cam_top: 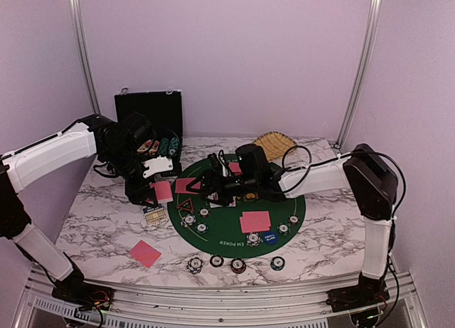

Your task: Distribute texas hold em gaming equipment

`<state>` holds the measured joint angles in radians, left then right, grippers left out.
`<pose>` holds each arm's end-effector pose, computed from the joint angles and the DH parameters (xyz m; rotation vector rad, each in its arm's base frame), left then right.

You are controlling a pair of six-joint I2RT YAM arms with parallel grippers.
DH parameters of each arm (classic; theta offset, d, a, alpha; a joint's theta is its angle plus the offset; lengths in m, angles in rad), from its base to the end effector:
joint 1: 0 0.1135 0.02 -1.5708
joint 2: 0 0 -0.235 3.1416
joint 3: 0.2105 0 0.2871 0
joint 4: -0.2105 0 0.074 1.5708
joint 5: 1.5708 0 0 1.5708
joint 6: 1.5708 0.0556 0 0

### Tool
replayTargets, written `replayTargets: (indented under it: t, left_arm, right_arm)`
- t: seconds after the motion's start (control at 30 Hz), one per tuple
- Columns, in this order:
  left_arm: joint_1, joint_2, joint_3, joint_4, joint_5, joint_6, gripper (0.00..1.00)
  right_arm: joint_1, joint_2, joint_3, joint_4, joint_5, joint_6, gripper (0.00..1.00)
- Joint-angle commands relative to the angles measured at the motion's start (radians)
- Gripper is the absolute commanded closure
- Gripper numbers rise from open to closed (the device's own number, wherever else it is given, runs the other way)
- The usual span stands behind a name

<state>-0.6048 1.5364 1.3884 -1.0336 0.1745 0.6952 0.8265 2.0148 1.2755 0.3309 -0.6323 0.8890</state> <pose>0.2802 -0.2054 0.2472 1.6943 2.1508 -0.2148 0.2996 0.3738 0.1337 -0.4201 2.3031 1.6270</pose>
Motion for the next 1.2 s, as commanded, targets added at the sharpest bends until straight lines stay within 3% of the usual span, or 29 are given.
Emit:
replayTargets:
  t: [0.0,0.47,1.17]
  left_arm:
    - [0.000,-0.021,0.025,-0.011,0.006,-0.003,1.00]
    - [0.000,-0.021,0.020,-0.011,0.010,-0.002,1.00]
    - [0.000,-0.018,0.034,-0.011,0.017,-0.005,1.00]
  right_arm:
    - [0.029,0.052,0.047,0.153,-0.028,0.131,0.03]
    - [0.083,0.128,0.095,0.337,-0.044,0.280,0.04]
    - [0.131,0.261,0.256,0.348,-0.082,0.341,0.06]
